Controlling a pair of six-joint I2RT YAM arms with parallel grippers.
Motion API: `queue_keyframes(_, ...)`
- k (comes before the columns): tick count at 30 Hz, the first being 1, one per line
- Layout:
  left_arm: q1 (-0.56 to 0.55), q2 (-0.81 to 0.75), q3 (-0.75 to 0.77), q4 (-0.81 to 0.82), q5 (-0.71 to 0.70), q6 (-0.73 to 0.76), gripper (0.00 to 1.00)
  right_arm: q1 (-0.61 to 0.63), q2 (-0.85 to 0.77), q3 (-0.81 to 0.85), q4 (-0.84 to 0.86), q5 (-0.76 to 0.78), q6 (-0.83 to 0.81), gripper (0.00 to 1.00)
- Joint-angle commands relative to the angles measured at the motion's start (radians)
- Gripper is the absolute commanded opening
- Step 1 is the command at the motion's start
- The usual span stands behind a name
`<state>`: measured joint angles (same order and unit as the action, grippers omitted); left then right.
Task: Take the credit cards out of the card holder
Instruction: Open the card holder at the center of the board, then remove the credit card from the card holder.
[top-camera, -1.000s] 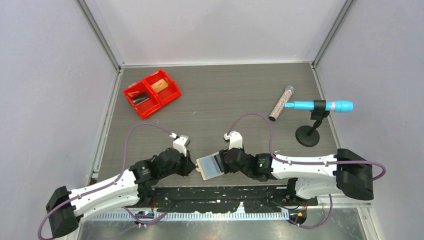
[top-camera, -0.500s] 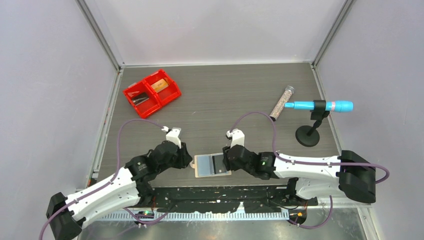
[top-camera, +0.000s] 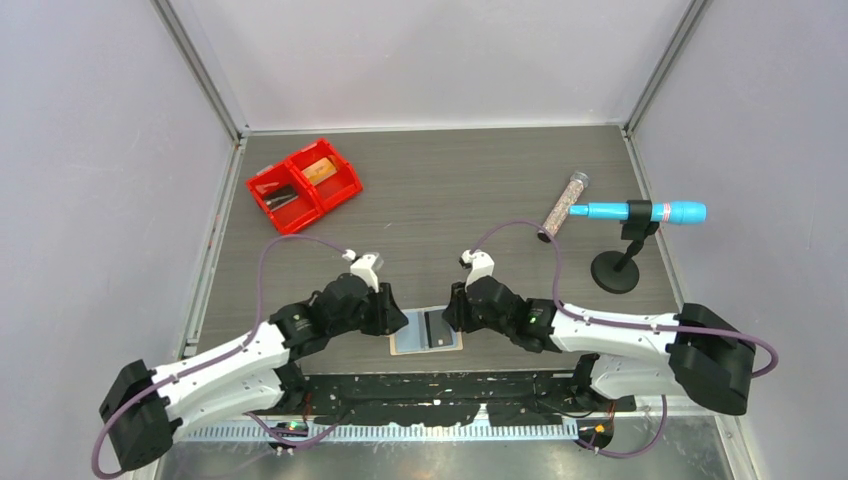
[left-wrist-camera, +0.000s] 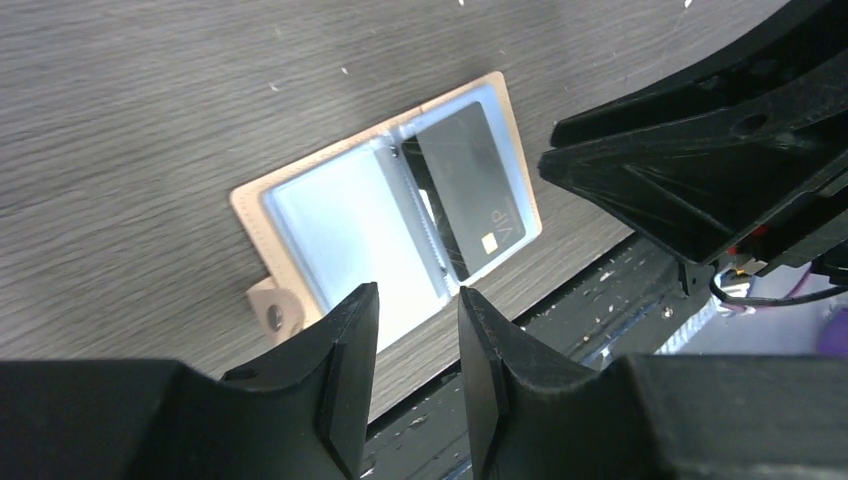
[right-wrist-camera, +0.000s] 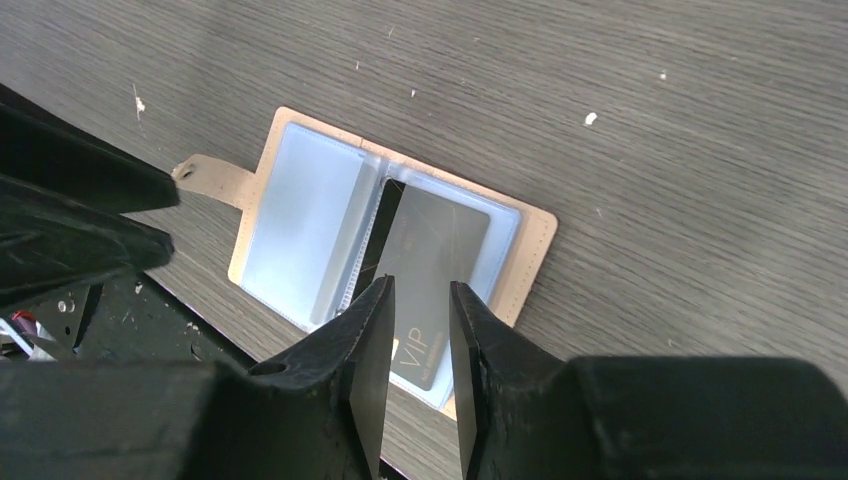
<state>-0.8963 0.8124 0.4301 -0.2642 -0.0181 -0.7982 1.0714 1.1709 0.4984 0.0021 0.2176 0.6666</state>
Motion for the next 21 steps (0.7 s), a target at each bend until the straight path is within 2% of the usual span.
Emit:
queue_keyframes(1, -0.001, 0.101, 0.009, 0.194, 0.087, -0.032, 0.37, -0.014, 0.043, -0.009, 0.101, -0.053, 0.020, 0.33)
queue_keyframes(11, -0.005, 0.283, -0.023, 0.394, 0.112, -0.061, 0.37, -0.025, 0.115, -0.040, 0.140, -0.050, 0.026, 0.31)
queue_keyframes(21, -0.007, 0.413, -0.052, 0.496, 0.102, -0.061, 0.37, -0.025, 0.142, -0.093, 0.199, -0.069, 0.065, 0.27)
